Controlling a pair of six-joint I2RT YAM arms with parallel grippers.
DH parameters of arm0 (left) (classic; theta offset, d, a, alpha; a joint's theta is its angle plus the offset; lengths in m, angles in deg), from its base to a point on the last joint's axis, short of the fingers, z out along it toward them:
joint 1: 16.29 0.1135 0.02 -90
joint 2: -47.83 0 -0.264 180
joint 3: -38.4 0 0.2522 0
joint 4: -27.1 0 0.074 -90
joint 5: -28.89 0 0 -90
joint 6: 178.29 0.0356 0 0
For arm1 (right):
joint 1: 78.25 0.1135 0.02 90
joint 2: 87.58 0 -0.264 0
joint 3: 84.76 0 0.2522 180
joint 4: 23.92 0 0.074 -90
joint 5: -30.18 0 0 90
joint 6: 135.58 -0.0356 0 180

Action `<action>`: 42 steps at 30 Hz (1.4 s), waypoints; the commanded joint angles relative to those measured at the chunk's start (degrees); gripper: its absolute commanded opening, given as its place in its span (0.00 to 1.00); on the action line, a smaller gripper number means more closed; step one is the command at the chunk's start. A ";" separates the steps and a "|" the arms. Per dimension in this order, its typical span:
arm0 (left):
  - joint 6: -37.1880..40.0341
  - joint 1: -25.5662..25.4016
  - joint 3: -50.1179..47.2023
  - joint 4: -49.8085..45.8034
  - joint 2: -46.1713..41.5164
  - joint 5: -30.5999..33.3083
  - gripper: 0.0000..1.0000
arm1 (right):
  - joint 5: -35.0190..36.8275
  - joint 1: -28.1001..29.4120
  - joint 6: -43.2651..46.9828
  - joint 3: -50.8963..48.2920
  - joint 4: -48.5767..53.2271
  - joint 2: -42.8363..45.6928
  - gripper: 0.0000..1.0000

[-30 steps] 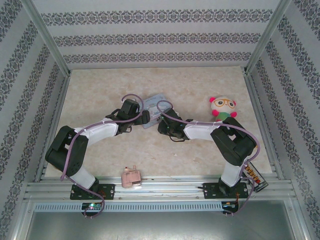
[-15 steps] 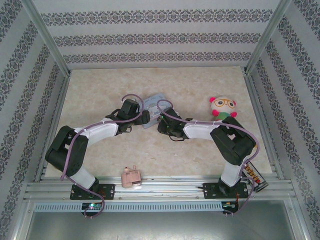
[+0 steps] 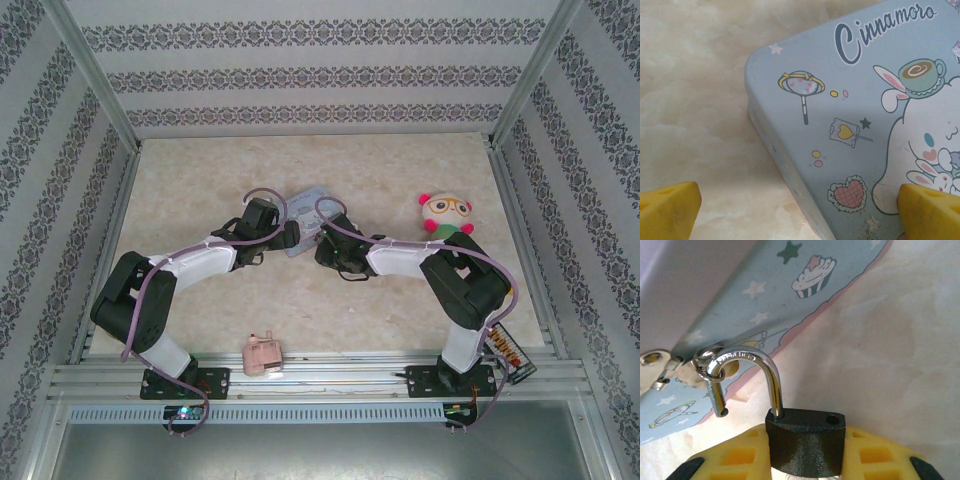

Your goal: Unlock a padlock with a key

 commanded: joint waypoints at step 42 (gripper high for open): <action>0.50 -0.33 -1.93 -3.68 -1.04 -0.41 0.99 | -0.64 -3.10 -3.26 -6.61 -21.10 1.09 0.00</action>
